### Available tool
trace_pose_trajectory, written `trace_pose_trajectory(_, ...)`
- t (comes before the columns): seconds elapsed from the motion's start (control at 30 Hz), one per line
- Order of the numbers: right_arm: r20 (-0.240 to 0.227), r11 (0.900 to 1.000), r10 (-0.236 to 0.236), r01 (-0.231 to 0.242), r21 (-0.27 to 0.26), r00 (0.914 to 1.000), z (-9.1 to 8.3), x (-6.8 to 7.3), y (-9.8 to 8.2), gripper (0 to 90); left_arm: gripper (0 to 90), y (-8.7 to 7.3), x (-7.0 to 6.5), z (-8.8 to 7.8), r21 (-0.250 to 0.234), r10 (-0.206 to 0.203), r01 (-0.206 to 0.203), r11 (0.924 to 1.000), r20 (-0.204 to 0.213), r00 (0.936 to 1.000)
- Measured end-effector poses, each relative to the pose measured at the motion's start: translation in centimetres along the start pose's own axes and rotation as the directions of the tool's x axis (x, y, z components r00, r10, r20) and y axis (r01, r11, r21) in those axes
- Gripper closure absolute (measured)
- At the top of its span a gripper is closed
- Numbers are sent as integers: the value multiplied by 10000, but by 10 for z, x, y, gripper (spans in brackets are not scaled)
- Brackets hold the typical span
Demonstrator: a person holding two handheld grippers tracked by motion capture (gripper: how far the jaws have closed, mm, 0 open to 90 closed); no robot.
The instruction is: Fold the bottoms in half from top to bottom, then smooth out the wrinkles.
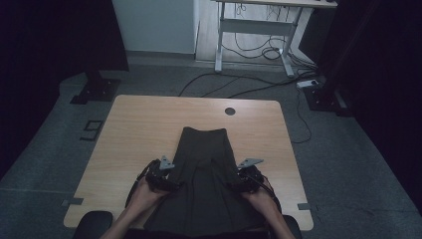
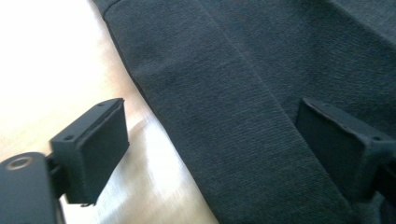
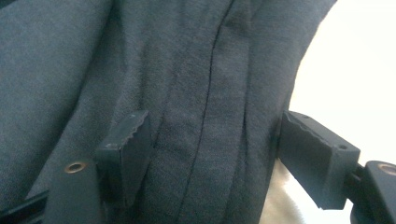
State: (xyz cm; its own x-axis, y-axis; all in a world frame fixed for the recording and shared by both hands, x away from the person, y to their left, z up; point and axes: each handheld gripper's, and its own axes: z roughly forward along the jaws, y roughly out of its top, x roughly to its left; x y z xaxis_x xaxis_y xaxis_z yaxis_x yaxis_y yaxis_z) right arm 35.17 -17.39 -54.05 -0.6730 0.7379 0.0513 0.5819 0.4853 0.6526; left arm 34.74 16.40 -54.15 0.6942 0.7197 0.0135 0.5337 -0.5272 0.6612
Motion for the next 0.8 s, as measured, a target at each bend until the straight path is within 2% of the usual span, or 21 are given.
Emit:
trace_pose_trajectory(0.13,-128,9997,-224,225,112,9997,-2,4,-1,249,139,-2,-3,-5,-4,196,-196,9998,56,9998)
trace_pose_trajectory(0.23,77,9977,-637,635,222,9979,-6,6,3,230,111,3,-1,-7,23,296,-296,9996,143,9995)
trace_pose_trajectory(0.27,143,9975,-709,709,45,9974,-9,6,7,223,101,9,2,-8,-41,315,-314,9995,122,9994)
trace_pose_trajectory(0.47,215,9972,-695,700,-249,9974,-15,2,18,214,102,22,6,-10,-270,320,-315,9991,173,9993)
trace_pose_trajectory(0.53,194,9974,-558,566,-448,9983,-17,-3,28,210,103,34,13,-12,-537,259,-246,9983,233,9994)
trace_pose_trajectory(0.8,109,9959,-121,130,-899,9999,-12,-15,52,205,129,62,33,-5,-797,-16,37,9968,264,9996)
